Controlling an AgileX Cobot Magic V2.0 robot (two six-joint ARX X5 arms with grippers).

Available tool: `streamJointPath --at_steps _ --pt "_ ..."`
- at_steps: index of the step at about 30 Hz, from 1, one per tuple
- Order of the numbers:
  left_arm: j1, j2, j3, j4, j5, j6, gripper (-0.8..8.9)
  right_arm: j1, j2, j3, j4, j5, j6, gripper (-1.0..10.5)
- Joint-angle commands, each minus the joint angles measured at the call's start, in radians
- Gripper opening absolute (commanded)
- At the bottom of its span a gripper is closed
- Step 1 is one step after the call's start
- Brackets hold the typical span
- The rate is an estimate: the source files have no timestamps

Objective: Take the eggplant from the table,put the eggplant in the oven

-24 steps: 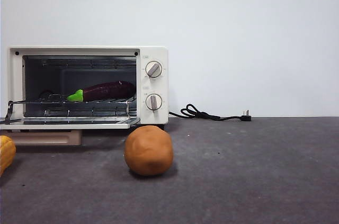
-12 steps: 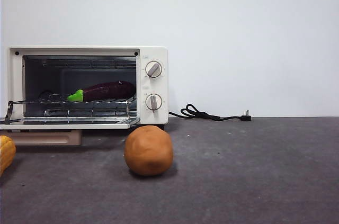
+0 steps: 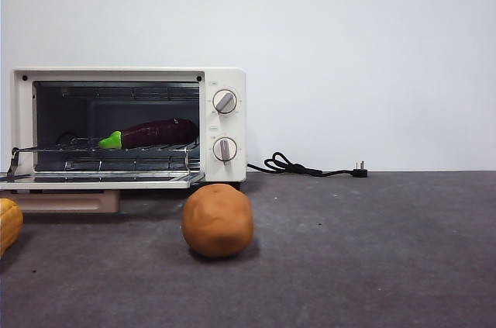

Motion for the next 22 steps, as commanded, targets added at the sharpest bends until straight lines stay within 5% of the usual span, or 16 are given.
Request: streamJointPath --at_steps 1,22 --pt "-0.005 0.024 -0.010 0.008 0.025 0.018 -0.06 0.002 -0.001 0.002 -0.021 0.010 0.011 -0.1" --pt "-0.034 0.046 -0.010 0.030 0.073 0.018 -0.06 0.002 -0.001 0.002 -0.021 0.038 0.018 -0.1"
